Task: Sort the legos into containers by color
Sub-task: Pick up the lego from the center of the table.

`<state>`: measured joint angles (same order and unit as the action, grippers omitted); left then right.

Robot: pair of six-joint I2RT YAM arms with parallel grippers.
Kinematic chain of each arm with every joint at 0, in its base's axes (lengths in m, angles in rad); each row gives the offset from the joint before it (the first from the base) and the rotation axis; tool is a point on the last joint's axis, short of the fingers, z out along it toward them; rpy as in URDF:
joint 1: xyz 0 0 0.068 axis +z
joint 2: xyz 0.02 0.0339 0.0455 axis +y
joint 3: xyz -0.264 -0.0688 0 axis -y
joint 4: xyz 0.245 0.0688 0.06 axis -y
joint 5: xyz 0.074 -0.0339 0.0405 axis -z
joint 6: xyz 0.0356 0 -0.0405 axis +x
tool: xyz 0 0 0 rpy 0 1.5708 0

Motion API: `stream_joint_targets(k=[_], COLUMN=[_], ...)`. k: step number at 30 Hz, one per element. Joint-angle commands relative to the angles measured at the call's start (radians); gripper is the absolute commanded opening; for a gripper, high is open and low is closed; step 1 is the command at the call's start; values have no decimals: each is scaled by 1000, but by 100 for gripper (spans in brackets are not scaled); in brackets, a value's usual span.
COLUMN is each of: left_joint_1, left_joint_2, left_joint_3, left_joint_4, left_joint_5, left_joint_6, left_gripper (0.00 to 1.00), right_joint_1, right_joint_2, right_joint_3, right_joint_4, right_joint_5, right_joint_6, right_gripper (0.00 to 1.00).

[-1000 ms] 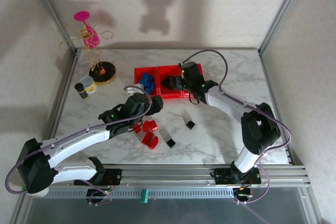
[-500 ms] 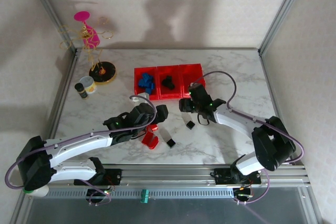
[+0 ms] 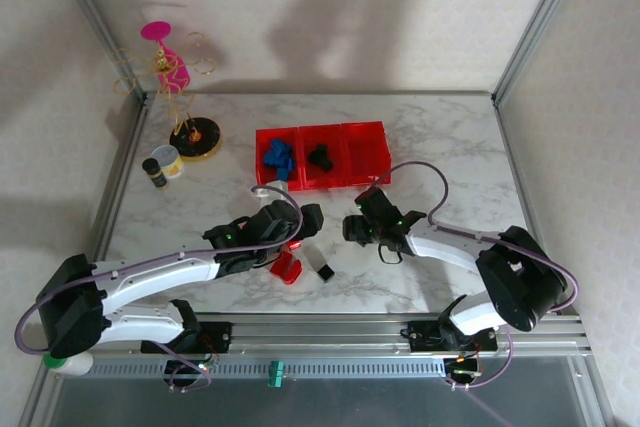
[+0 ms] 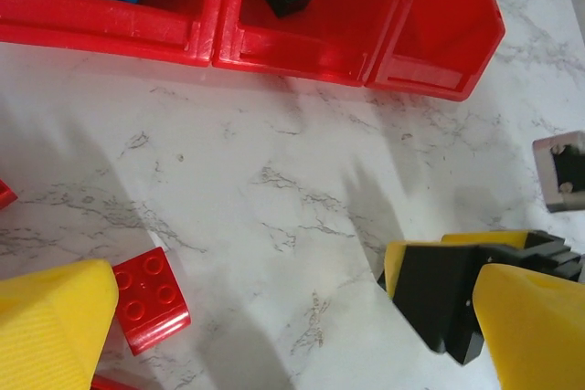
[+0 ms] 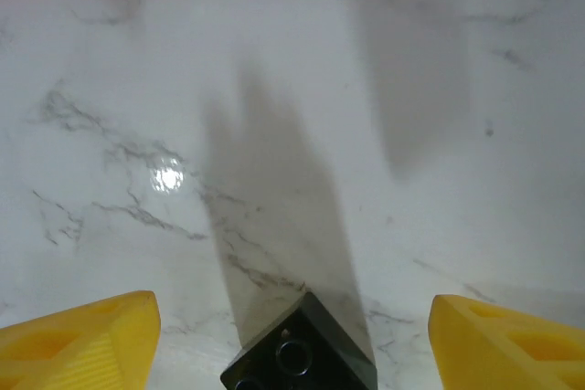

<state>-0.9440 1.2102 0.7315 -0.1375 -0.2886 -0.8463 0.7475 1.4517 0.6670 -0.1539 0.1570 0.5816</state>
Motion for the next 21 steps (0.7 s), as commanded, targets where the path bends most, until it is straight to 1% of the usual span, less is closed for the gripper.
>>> stream_joint_targets(k=[1,4,9,12,15,16,18,20,21], left_joint_1=[-9,-9,-9,-9,-9,-9,-9,-9,-9], left_joint_2=[13,29,42,38,37,36,32,27,26], left_joint_3=[13,21,30,27,26,25,23,22,22], left_joint_4=[4,-10,-11,-12,-9,-11,-13,-10,-12], left_joint_5=[-33,-35,-25,-27,-24,-26,-27,-27,-29], left_joint_6=[-10,-8,-6,-11,-12,-13,-17,-17,-16], left_gripper=[99,100,100,100,100,100,100,99,100], right_joint_1=[16,15,16,16,16,17,16,17,16], right_joint_2=[27,23,6,-13,-30,-36,-39,-43,-45], right_joint_3=[-9,-8,-22,-32,-54,-61,-59,-58,-59], right_joint_4=[-27,-64,-116,-128,-120,-116,-116,-106,-99], right_joint_5=[46,100,135,104,68,61,62,65,68], right_joint_6=[19,6,-12,-20,-11,-7,-4,-6,-9], right_gripper=[75,69,58,55,55,54,47,45,43])
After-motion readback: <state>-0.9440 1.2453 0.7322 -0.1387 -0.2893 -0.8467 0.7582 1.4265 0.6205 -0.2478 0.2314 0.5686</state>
